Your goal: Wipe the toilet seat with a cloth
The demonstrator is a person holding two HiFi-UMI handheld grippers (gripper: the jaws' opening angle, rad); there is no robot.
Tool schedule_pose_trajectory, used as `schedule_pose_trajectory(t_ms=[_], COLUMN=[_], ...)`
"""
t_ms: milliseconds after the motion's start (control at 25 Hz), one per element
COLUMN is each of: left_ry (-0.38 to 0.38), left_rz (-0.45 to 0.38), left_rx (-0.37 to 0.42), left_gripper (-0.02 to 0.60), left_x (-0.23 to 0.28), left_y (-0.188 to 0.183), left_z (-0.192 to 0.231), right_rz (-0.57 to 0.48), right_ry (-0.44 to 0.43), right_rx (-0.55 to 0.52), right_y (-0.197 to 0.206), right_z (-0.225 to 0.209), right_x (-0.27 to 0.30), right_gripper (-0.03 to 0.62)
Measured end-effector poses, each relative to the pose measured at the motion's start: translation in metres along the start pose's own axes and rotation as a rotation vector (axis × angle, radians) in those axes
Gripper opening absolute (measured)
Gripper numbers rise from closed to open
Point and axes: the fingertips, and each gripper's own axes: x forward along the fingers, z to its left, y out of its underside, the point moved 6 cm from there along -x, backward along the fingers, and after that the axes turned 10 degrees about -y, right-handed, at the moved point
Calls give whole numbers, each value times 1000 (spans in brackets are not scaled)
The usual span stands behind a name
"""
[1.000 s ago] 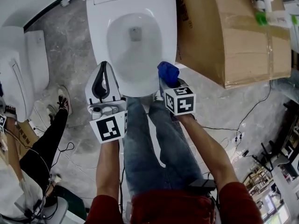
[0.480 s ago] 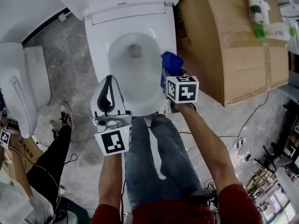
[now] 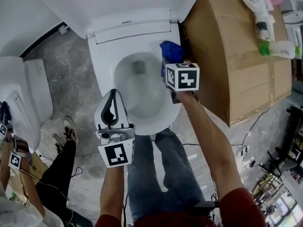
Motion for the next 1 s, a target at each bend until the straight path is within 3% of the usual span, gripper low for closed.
schedule_pose_trajectory(t_ms=[280,520,880,1000], left_ry=[1,-31,-75,-94], left_rz=[13,18,16,9], left_rx=[-1,-18,-26,-32], left_gripper=[16,15,15,15], left_x=[12,15,7,5], left_y=[5,7,4,4], left_z=[9,23,51,62], right_rz=[-34,-60,-18,-6], right_ry=[42,70,-79,-87], right_rx=[-23,-30,-95,-161], right_y=[-59,-61,-60,-58], right_z=[-15,-1,83,102], right_x=[16,27,73,82], right_gripper=[58,58,58,58])
